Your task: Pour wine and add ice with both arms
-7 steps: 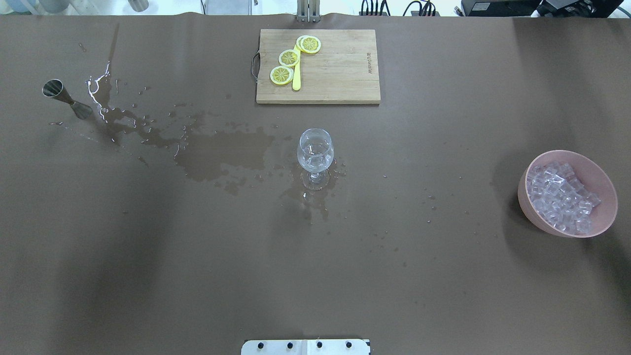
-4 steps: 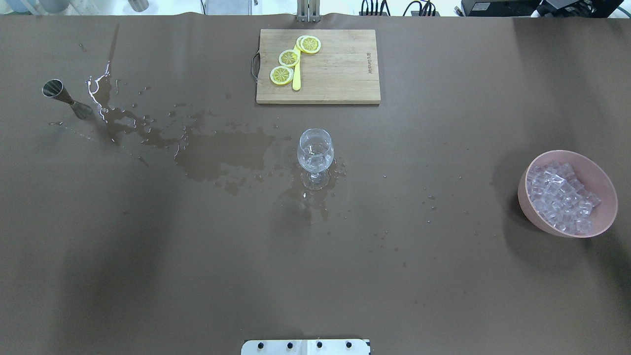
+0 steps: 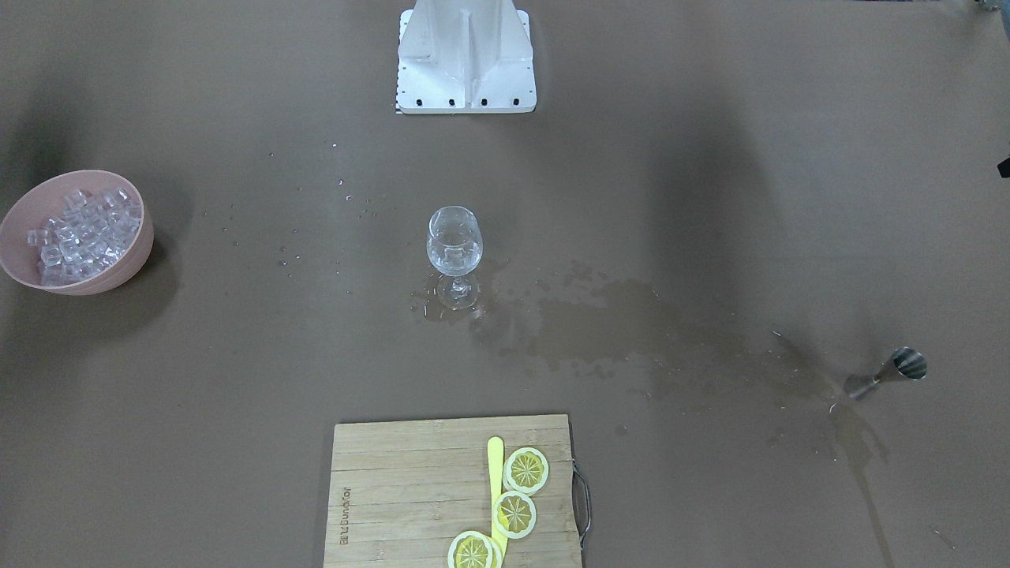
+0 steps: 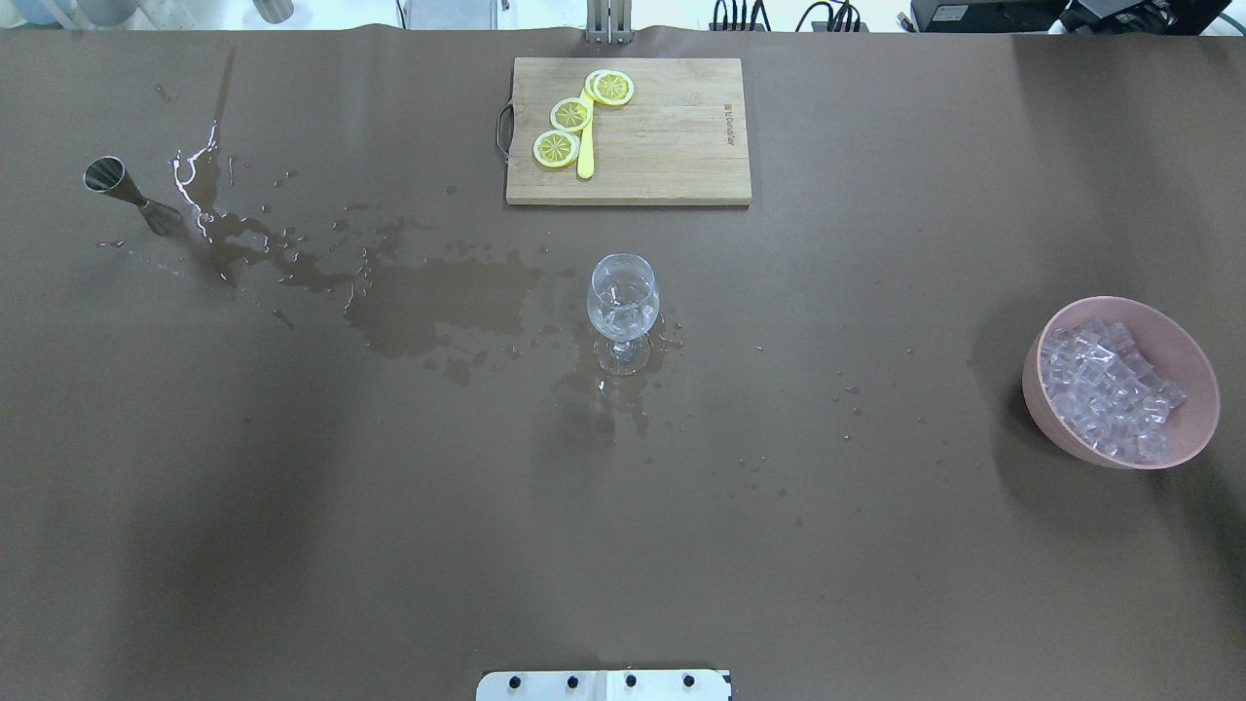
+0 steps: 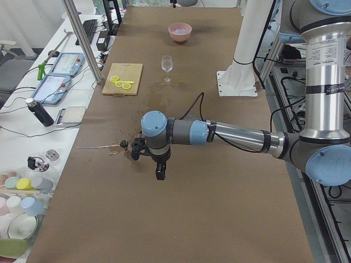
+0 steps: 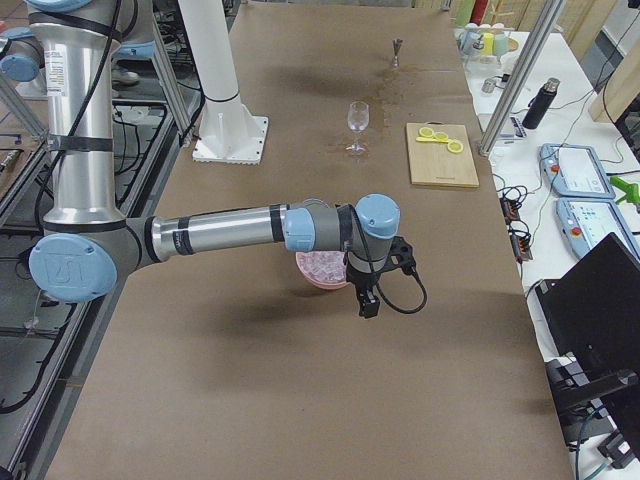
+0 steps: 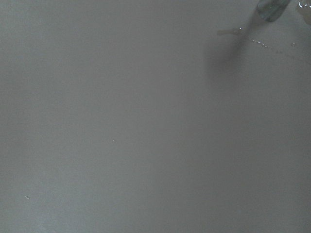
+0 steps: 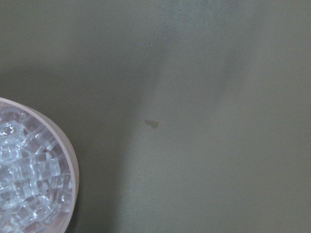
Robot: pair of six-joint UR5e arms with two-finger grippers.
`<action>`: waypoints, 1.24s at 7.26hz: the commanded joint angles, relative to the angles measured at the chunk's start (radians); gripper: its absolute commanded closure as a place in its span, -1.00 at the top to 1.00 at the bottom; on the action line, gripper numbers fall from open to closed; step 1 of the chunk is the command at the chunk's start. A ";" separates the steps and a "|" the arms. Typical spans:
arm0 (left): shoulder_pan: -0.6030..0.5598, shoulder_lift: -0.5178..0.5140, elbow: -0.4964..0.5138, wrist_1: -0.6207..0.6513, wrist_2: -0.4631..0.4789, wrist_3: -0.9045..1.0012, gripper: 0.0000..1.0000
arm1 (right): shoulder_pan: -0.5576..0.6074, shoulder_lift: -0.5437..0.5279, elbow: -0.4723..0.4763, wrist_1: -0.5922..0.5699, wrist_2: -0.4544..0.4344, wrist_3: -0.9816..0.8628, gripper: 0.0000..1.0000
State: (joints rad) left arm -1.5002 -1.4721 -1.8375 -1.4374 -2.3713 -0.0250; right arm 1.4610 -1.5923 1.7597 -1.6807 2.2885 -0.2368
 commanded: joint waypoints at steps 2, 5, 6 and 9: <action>0.000 0.003 -0.009 -0.003 0.000 0.002 0.97 | -0.005 0.002 -0.005 0.000 -0.041 0.001 1.00; 0.000 -0.004 -0.009 -0.027 0.001 0.002 0.97 | -0.005 -0.005 -0.003 0.004 -0.050 0.001 1.00; 0.000 -0.004 0.006 -0.035 0.000 0.003 0.97 | -0.005 -0.005 -0.002 0.004 -0.043 0.001 1.00; 0.000 -0.019 -0.009 -0.035 0.000 0.005 0.97 | -0.007 -0.005 0.003 0.007 -0.032 0.004 1.00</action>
State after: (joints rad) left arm -1.5003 -1.4816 -1.8449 -1.4725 -2.3715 -0.0205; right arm 1.4548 -1.5973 1.7644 -1.6747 2.2557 -0.2346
